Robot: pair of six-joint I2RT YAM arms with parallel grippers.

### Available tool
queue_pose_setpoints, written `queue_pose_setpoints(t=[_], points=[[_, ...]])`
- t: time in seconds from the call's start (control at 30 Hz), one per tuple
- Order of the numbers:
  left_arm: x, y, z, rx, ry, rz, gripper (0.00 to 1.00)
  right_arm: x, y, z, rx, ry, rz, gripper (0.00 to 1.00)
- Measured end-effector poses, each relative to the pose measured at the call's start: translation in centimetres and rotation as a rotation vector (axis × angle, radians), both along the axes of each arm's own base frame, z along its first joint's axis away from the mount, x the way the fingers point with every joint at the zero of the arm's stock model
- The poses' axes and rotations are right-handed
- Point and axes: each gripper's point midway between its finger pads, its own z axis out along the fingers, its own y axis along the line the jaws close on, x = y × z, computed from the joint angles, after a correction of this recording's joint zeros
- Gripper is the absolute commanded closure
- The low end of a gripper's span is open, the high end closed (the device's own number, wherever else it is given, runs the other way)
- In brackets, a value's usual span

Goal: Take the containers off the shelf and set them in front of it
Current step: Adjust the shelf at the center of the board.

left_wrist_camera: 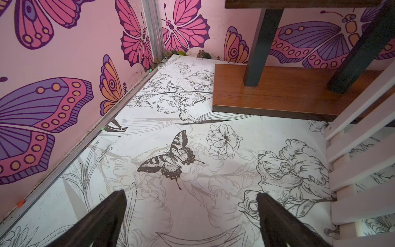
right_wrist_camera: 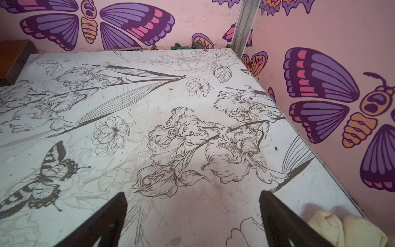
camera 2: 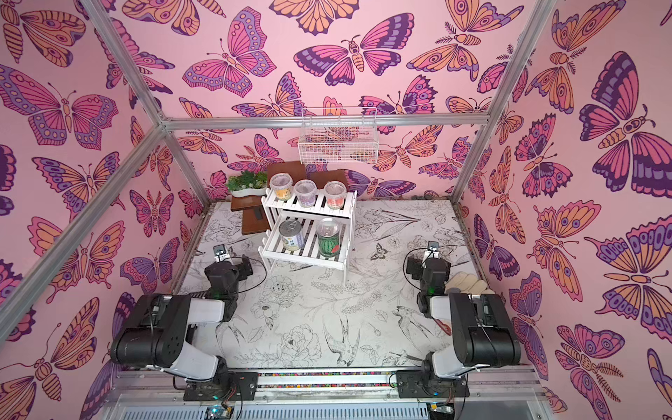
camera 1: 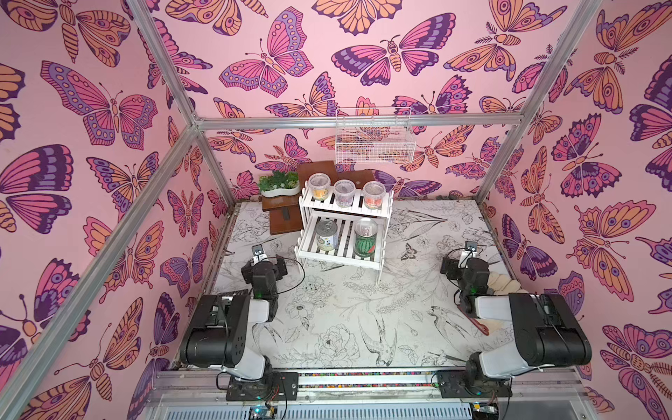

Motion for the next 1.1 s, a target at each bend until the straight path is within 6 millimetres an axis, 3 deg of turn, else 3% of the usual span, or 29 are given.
queue_pose_setpoints(t=[0.87, 0.97, 1.1], points=[[0.07, 0.13, 0.02, -0.003, 0.001, 0.0, 0.0, 0.26, -0.18, 0.07, 0.018, 0.004, 0.016, 0.01], [0.12, 0.11, 0.08, -0.002, 0.0, -0.001, 0.05, 0.31, -0.15, 0.05, 0.024, 0.006, 0.026, 0.01], [0.17, -0.07, 0.17, 0.003, 0.024, -0.004, 0.05, 0.25, 0.25, 0.9, 0.021, 0.039, 0.038, 0.01]])
